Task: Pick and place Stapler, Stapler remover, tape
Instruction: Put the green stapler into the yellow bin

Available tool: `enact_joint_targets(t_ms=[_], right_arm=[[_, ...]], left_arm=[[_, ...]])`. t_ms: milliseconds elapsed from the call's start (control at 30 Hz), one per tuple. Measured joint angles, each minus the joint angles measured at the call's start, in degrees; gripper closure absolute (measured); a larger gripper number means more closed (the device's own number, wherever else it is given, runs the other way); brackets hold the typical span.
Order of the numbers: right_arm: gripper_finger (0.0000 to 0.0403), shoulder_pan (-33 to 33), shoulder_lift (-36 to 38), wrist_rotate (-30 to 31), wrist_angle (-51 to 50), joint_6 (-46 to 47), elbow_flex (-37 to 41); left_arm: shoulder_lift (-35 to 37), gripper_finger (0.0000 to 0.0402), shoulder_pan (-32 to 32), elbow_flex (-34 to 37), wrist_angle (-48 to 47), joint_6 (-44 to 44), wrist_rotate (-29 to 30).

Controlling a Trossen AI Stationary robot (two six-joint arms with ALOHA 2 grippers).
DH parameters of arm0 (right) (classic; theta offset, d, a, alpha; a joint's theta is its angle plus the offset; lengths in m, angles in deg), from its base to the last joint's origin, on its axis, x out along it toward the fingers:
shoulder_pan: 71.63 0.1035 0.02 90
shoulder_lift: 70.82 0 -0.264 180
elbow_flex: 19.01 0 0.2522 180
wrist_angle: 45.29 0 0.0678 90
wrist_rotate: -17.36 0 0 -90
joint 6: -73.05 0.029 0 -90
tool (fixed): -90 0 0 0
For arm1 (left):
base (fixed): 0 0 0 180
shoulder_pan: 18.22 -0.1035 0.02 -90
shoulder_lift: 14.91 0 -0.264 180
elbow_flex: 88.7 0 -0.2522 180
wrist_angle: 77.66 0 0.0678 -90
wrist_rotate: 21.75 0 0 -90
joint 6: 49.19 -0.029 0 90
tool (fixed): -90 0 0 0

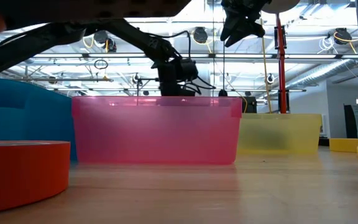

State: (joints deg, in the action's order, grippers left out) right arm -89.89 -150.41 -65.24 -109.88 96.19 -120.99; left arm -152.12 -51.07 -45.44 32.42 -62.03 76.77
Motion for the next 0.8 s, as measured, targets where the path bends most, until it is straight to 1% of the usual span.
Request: enact_joint_targets(t_ms=[100,200,300,400,467,567,700,800], right_arm=[[0.0277,0.0,-0.01,0.0,0.0,0.0,0.0],[0.0277,0.0,0.0,0.0,0.0,0.0,0.02],[0.0277,-0.02,-0.02,0.0,0.0,0.24,0.0],[0.0277,-0.02,-0.01,0.0,0.0,0.23,0.0],[0.0277,-0.01,-0.01,0.0,0.0,0.25,0.0],[0.0277,-0.02,0.0,0.0,0.0,0.26,0.0],[0.0277,-0.02,-0.01,-0.02,0.0,1.19,0.0],[0.0277,-0.02,0.0,-0.05,0.0,1.92,0.0]], left_arm=[[0.0,0.0304,0.25,0.0,0.02,-0.45,-1.91],[0.0,0.0296,0.34,0.0,0.02,-1.54,-6.39],[0.0,0.0267,0.36,0.0,0.03,-3.4,-8.77],[0.0,0.0225,0.36,0.0,0.04,-4.43,-8.91],[0.0,0.0197,0.36,0.0,-0.1,-3.48,-8.91],[-0.18,0.0165,0.5,0.0,-0.23,-2.87,-8.68],[-1.03,0.0143,0.94,0.0,-0.97,-1.53,-8.73],[-1.66,0.0141,1.06,0.02,-0.67,-0.59,-11.48]])
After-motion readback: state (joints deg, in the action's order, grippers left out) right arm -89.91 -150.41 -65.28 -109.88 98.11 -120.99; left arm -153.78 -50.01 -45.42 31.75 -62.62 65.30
